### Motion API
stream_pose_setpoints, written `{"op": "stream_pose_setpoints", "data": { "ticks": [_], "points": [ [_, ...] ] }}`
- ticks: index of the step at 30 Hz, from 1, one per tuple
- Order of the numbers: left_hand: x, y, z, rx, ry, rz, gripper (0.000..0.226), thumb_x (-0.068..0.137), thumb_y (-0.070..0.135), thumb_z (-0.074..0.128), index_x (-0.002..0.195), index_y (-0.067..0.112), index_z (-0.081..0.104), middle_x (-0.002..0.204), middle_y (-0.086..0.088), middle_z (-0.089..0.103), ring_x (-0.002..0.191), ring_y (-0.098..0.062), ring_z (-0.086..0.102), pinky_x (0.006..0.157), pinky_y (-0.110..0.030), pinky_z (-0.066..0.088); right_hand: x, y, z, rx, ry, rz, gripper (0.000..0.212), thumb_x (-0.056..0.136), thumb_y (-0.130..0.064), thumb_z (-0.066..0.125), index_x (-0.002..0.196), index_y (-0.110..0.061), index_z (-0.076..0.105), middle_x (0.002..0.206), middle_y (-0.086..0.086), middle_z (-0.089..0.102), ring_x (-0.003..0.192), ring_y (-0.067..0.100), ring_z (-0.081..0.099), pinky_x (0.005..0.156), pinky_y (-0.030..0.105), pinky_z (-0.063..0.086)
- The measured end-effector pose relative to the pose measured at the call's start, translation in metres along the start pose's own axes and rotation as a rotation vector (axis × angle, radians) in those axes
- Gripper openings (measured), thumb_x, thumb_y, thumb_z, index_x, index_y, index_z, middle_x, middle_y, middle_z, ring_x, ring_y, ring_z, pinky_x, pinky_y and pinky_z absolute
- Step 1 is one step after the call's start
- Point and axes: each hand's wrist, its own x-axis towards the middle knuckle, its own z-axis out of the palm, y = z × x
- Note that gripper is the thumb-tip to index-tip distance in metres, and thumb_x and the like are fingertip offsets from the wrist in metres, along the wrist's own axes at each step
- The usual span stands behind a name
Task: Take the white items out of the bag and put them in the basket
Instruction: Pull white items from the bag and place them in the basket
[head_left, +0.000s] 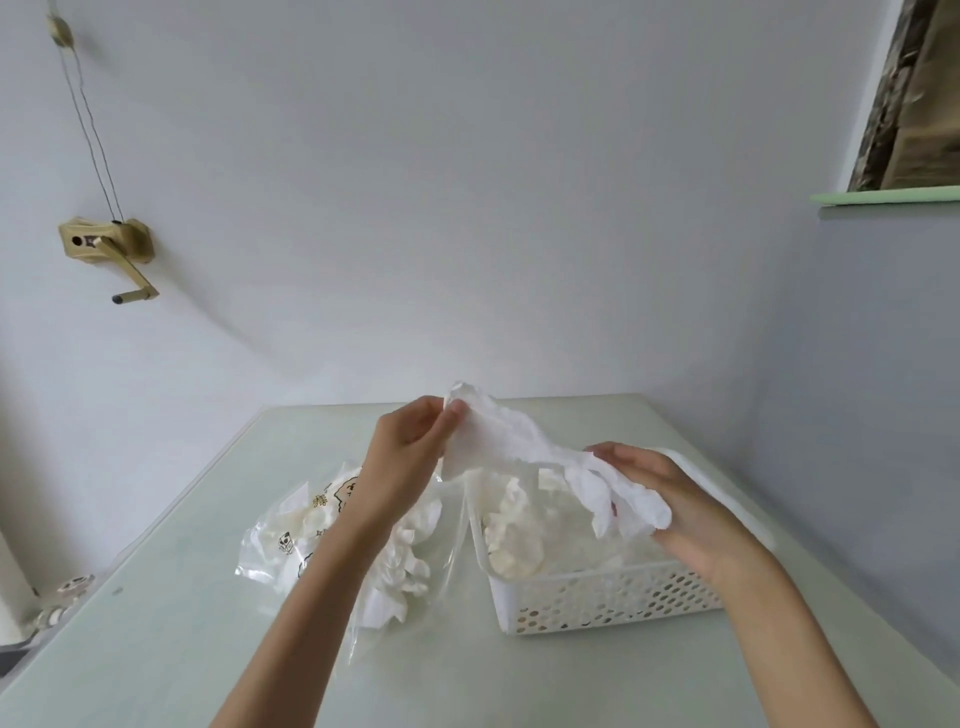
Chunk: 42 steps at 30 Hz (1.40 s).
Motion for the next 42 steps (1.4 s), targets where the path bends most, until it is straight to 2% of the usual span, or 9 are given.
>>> {"op": "stream_pose_setpoints", "data": {
  "ticks": [7,11,14,17,20,25,34,38,42],
  "points": [
    [0.025,0.038,0.023,0.05,-0.061,0.08,0.023,0.1,0.03,0.049,0.088,0.014,0.062,0.058,-0.002,0.054,0.047,-0.009,0.041,0.044,-0.014,0.037,0.008,0.005,-0.012,-0.434,0.217,0.077,0.025,0.098,-0.035,0.049,0.102,-0.019,0.068,0.091,-0.003,0.067,0.082,0.004,0.061,0.066,0.017,0.047],
    [0.037,0.06,0.03,0.198,-0.201,0.157,0.024,0.096,0.037,0.054,0.091,0.017,0.067,0.065,-0.01,0.053,0.057,-0.014,0.041,0.045,-0.014,0.038,0.003,-0.005,-0.021,-0.392,0.3,0.041,0.043,0.094,-0.053,0.04,0.11,-0.02,0.061,0.087,-0.002,0.067,0.077,0.009,0.062,0.069,0.021,0.044],
    [0.042,0.079,0.037,0.3,-0.313,0.239,0.019,0.094,0.034,0.059,0.094,0.019,0.071,0.051,0.006,0.048,0.049,-0.009,0.039,0.043,-0.014,0.036,-0.004,-0.014,-0.016,-0.339,0.303,-0.114,0.063,0.074,-0.069,0.043,0.122,-0.029,0.053,0.109,-0.015,0.063,0.101,0.001,0.061,0.076,0.016,0.043],
    [0.037,0.095,0.049,0.305,-0.483,0.255,0.014,0.089,0.031,0.066,0.1,0.023,0.07,0.044,0.012,0.043,0.044,-0.006,0.039,0.044,-0.015,0.036,-0.014,-0.028,-0.006,-0.216,0.211,-0.265,0.064,0.07,-0.059,0.06,0.127,-0.031,0.051,0.114,-0.012,0.065,0.106,0.0,0.061,0.083,0.018,0.049],
    [0.029,0.094,0.054,0.246,-0.531,0.232,0.025,0.083,0.036,0.069,0.106,0.026,0.069,0.054,0.009,0.056,0.05,-0.008,0.051,0.049,-0.016,0.041,-0.022,-0.039,0.003,-0.191,0.217,-0.303,0.028,0.081,-0.033,0.071,0.105,-0.02,0.068,0.095,-0.001,0.074,0.089,0.007,0.069,0.077,0.017,0.053],
    [0.013,0.05,0.048,0.157,-0.559,0.082,0.048,0.073,0.057,0.072,0.116,0.039,0.058,0.106,0.015,0.068,0.105,-0.001,0.062,0.091,-0.023,0.05,-0.023,-0.038,0.001,-0.052,0.269,-0.248,0.011,0.085,-0.026,0.069,0.092,-0.018,0.073,0.08,0.0,0.074,0.076,0.012,0.071,0.064,0.02,0.053],
    [0.009,0.04,0.05,0.025,-0.374,0.135,0.017,0.095,0.018,0.057,0.083,0.008,0.064,0.074,0.005,0.069,0.071,-0.013,0.066,0.07,-0.026,0.053,-0.019,-0.03,-0.029,-0.026,0.111,-0.113,0.043,0.078,-0.004,0.073,0.118,-0.015,0.062,0.105,0.004,0.073,0.1,0.019,0.068,0.087,0.028,0.055],
    [0.013,0.049,0.055,0.204,-0.451,0.198,0.015,0.094,0.013,0.06,0.086,0.003,0.068,0.079,-0.01,0.07,0.073,-0.023,0.067,0.07,-0.035,0.055,-0.029,-0.042,-0.034,-0.28,-0.045,-0.072,0.07,0.063,-0.024,0.086,0.125,-0.038,0.057,0.108,-0.016,0.067,0.105,0.002,0.062,0.09,0.019,0.046],
    [0.011,0.054,0.061,0.212,-0.485,0.174,0.014,0.092,0.018,0.064,0.087,0.006,0.07,0.076,-0.008,0.073,0.071,-0.024,0.069,0.065,-0.03,0.056,-0.026,-0.055,-0.022,-0.583,0.166,-0.216,0.04,0.069,-0.033,0.081,0.107,-0.036,0.067,0.091,-0.01,0.068,0.084,-0.005,0.06,0.077,0.006,0.044]
  ]
}}
